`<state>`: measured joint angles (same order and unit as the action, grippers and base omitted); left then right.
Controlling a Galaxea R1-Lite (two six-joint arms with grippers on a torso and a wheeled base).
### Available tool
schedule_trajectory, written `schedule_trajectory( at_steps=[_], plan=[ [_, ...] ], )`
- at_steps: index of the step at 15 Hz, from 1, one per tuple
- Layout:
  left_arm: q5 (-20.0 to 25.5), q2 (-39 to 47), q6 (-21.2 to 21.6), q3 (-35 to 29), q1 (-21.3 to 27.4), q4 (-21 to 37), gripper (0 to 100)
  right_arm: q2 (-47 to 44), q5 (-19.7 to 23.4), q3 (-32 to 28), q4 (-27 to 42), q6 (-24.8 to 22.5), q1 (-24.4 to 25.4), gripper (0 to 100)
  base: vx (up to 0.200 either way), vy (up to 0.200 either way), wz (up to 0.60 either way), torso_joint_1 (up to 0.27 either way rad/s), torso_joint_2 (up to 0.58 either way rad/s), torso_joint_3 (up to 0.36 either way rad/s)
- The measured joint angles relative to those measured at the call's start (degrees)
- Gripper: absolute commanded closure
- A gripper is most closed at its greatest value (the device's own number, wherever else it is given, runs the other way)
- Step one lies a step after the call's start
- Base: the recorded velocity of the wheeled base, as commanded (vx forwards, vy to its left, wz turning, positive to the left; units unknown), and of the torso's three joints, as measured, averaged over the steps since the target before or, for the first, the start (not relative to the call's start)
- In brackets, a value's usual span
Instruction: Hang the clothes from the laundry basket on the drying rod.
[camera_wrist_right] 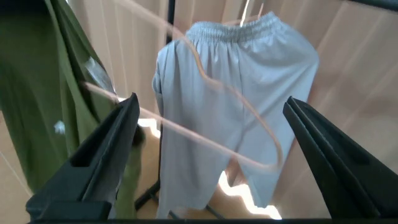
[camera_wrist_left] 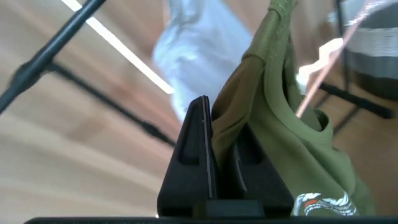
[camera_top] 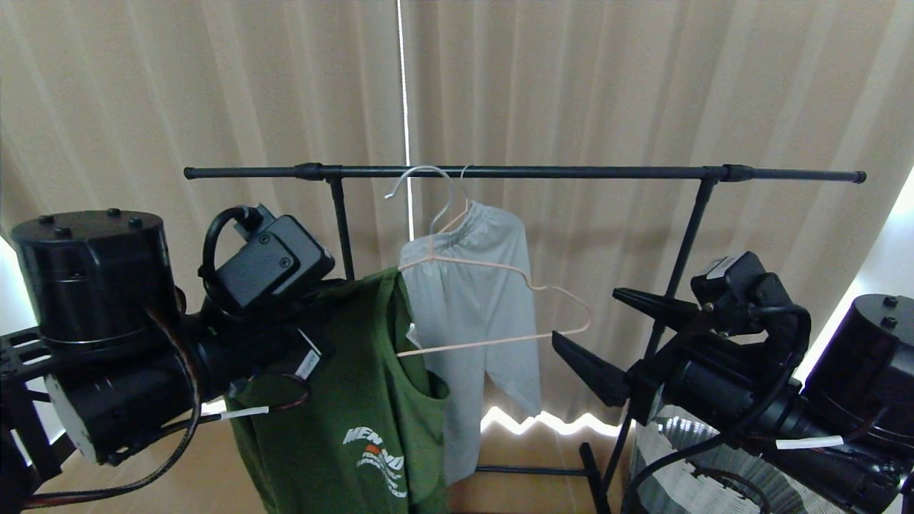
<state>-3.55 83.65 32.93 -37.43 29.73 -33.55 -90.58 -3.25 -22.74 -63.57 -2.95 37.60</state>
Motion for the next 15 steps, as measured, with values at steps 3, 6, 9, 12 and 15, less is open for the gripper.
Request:
schedule_trajectory(
  at_steps=[3,6,9,12,15],
  plan=[
    [-0.3,-1.2,-0.2,0.4,-2.4,0.0,100,0.5,-0.3,1.0,0.0,0.0,0.1,0,0.0,0.0,0.0,0.0,0.0,0.0],
    [-0.4,-1.6,-0.8,0.5,-3.7,0.0,100,0.7,-0.4,3.9,0.1,0.1,0.0,0,0.0,0.0,0.0,0.0,0.0,0.0],
    [-1.6,-1.7,-0.8,0.1,-3.9,0.0,100,0.9,-0.8,5.7,-0.3,0.3,-0.5,0,0.0,0.0,0.0,0.0,0.0,0.0],
    [-2.6,-1.5,-0.9,-0.1,-3.6,0.0,100,1.7,-0.8,11.7,-2.9,1.3,-0.7,0,0.0,0.0,0.0,0.0,0.0,0.0],
    [-2.5,-1.3,-4.9,-0.8,-2.0,-0.1,100,0.6,-0.8,13.3,-4.5,1.7,-0.1,0,0.0,0.0,0.0,0.0,0.0,0.0]
  ],
)
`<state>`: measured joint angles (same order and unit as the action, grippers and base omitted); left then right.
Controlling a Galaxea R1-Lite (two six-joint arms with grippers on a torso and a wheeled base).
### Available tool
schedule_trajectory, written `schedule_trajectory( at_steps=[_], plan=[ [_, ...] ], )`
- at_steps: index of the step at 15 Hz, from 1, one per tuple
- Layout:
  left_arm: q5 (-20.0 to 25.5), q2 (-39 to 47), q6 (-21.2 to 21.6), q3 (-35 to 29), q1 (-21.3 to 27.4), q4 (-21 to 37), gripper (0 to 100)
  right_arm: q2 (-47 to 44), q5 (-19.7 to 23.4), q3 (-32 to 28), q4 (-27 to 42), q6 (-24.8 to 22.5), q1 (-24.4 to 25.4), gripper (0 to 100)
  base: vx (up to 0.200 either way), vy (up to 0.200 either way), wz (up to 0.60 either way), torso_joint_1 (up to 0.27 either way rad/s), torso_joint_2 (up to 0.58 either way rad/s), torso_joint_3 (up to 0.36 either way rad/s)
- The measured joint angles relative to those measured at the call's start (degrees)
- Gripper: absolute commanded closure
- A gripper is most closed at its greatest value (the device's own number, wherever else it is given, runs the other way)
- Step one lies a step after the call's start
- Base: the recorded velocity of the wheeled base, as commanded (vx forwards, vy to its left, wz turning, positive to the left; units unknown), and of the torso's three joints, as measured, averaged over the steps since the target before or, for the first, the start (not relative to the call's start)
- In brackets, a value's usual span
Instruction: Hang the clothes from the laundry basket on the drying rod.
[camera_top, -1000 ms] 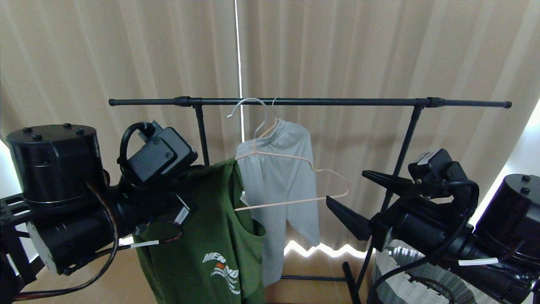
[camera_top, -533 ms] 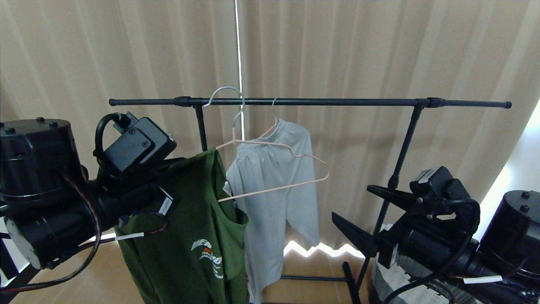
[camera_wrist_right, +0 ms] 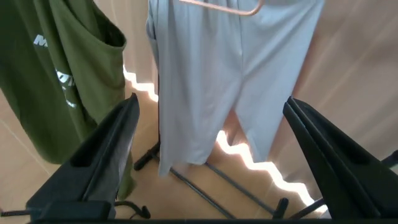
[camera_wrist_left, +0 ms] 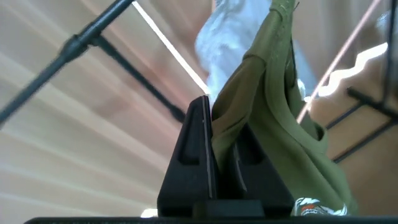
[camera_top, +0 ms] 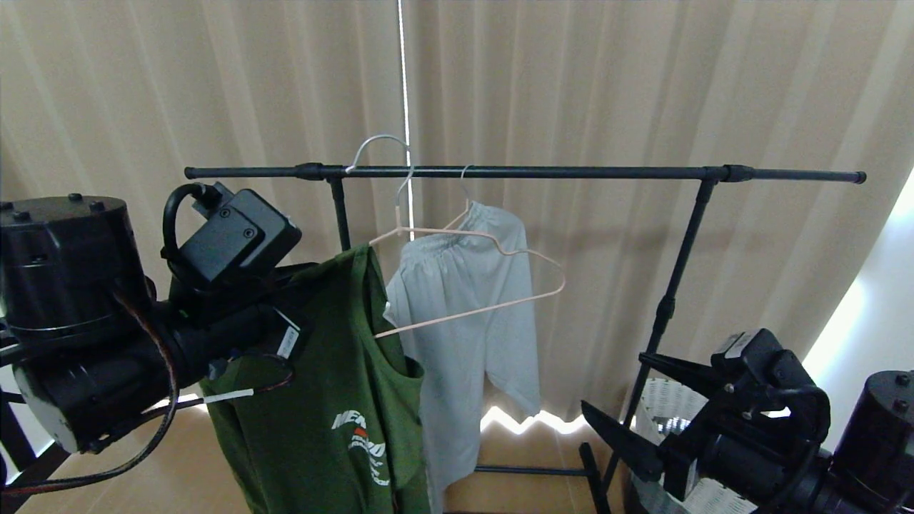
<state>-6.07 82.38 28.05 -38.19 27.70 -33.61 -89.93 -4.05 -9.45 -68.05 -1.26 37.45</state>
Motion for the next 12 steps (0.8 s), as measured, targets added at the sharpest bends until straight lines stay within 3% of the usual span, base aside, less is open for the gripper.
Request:
schedule_trajectory(
  at_steps=[3,5,7,12],
  plan=[
    [0.0,0.3,-5.0,-1.6,1.3,0.0,100,-2.6,0.3,-0.2,-3.3,0.9,1.3,0,0.0,0.0,0.0,0.0,0.0,0.0],
    [1.1,0.4,-8.1,-2.6,4.8,0.0,100,-6.0,0.2,-0.4,-10.8,2.0,2.3,0,0.0,0.0,0.0,0.0,0.0,0.0],
    [4.5,0.4,-8.5,-3.6,6.9,-0.1,100,-11.2,0.1,-0.4,-20.2,2.6,3.0,0,0.0,0.0,0.0,0.0,0.0,0.0],
    [10.4,1.1,-8.3,-6.9,8.0,-1.5,100,-17.3,0.0,-3.3,-21.4,5.5,3.5,0,0.0,0.0,0.0,0.0,0.0,0.0]
  ],
)
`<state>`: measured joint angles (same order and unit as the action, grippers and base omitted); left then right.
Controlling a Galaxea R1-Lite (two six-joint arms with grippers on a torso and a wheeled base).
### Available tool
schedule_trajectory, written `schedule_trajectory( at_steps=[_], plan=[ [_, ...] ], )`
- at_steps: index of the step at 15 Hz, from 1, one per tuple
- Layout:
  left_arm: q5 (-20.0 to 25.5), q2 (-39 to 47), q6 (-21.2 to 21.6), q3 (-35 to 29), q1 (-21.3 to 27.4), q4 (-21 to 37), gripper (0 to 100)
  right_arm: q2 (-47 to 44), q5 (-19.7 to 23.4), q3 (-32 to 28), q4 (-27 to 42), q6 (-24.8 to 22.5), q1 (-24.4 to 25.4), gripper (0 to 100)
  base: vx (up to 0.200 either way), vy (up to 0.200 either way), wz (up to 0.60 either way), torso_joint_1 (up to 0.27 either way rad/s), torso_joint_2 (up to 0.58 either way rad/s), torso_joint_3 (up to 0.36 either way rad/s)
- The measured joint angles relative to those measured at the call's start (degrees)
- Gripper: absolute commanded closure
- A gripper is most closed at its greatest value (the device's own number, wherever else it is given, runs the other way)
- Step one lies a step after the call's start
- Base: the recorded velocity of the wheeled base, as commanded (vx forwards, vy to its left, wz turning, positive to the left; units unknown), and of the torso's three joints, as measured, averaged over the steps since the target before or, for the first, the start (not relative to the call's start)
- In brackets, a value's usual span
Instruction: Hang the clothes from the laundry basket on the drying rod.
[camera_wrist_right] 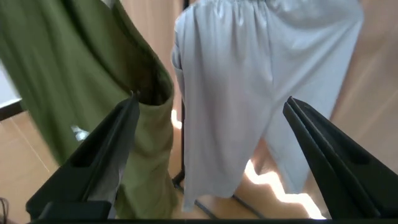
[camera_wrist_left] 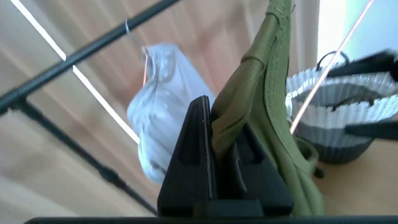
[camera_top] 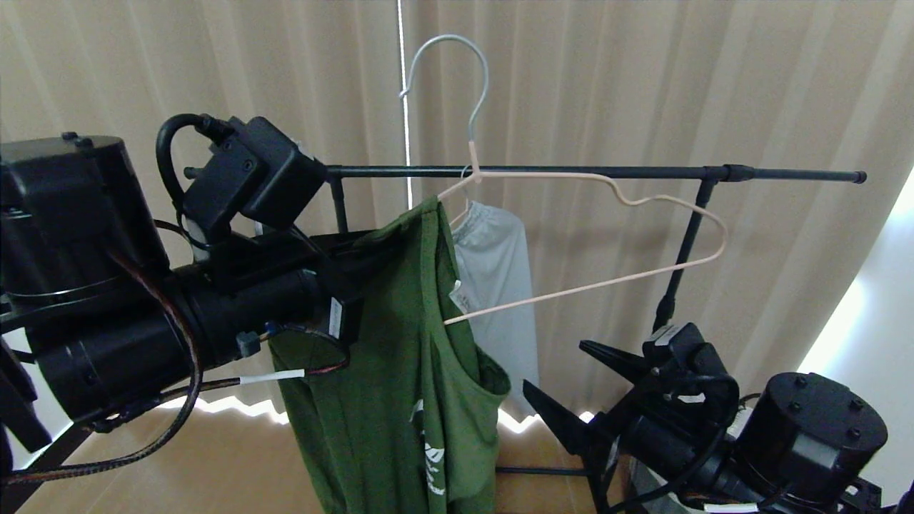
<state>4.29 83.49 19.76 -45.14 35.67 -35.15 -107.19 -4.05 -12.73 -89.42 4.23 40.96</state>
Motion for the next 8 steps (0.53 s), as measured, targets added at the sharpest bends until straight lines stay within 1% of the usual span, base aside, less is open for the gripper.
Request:
schedule_trajectory(
  at_steps=[2,6,8],
  plan=[
    [1.0,0.5,0.3,-0.5,1.4,-1.4,100,-0.5,0.0,-1.0,0.0,0.1,0.1,0,0.0,0.0,0.0,0.0,0.0,0.0],
    [1.1,1.0,1.0,-1.1,3.9,-2.5,100,-0.4,0.0,-2.7,0.0,1.5,0.7,0,0.0,0.0,0.0,0.0,0.0,0.0],
    [1.1,1.0,1.0,-1.5,4.2,-2.5,100,0.1,0.1,-5.5,0.0,1.4,1.3,0,0.0,0.0,0.0,0.0,0.0,0.0]
  ],
)
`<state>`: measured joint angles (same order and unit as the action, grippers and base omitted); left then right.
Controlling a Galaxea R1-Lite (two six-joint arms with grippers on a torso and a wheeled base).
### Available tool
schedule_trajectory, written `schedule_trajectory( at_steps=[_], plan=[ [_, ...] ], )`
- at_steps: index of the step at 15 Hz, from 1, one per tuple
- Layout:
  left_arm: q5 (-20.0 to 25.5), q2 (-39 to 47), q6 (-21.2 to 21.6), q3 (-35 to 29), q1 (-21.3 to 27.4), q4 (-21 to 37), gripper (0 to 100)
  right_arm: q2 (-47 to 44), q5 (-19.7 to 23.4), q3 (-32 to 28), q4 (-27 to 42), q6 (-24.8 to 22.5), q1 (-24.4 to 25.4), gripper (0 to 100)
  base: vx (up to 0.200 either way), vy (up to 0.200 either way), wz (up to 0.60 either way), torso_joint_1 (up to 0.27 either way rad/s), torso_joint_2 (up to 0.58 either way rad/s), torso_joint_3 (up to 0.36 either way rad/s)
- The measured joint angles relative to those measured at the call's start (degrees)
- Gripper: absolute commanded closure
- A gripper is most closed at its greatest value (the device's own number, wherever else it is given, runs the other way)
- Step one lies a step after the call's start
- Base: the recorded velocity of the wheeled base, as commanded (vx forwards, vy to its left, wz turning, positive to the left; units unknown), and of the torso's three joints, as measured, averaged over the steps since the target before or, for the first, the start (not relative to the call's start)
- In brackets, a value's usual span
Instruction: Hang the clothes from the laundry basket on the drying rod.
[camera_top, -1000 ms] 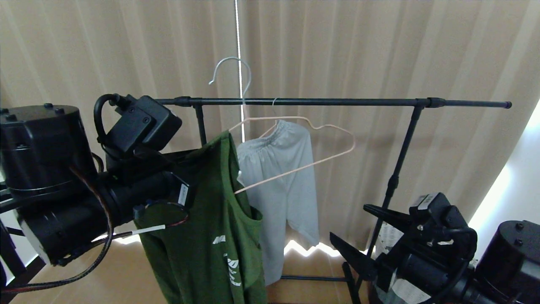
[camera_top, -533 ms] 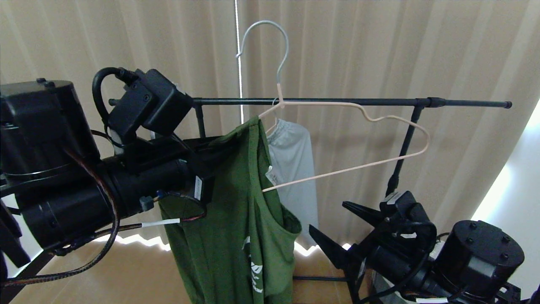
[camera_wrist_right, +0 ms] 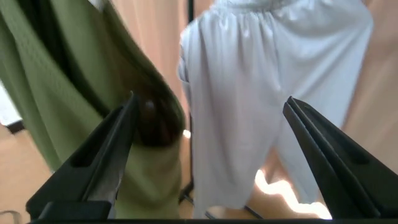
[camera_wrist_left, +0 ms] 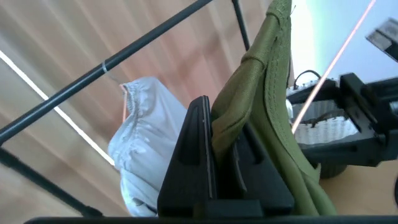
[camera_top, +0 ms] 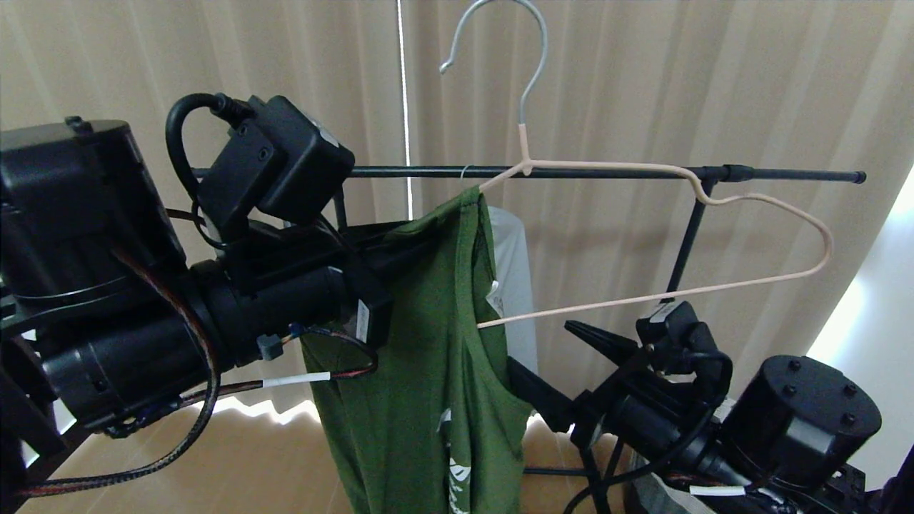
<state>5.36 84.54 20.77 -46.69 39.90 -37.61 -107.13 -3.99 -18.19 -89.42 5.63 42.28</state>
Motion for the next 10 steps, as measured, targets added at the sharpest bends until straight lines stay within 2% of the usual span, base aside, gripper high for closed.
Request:
schedule_trajectory(
  at_steps=[5,10],
  plan=[
    [0.0,-0.2,0.0,-1.3,0.0,-1.7,100,5.0,0.0,-4.5,21.1,-1.1,0.4,0,0.0,0.0,0.0,0.0,0.0,0.0],
    [0.0,-0.3,0.0,-1.2,-2.9,-2.9,100,8.5,-3.3,-4.6,27.5,-1.9,-1.7,0,0.0,0.0,0.0,0.0,0.0,0.0]
  ],
)
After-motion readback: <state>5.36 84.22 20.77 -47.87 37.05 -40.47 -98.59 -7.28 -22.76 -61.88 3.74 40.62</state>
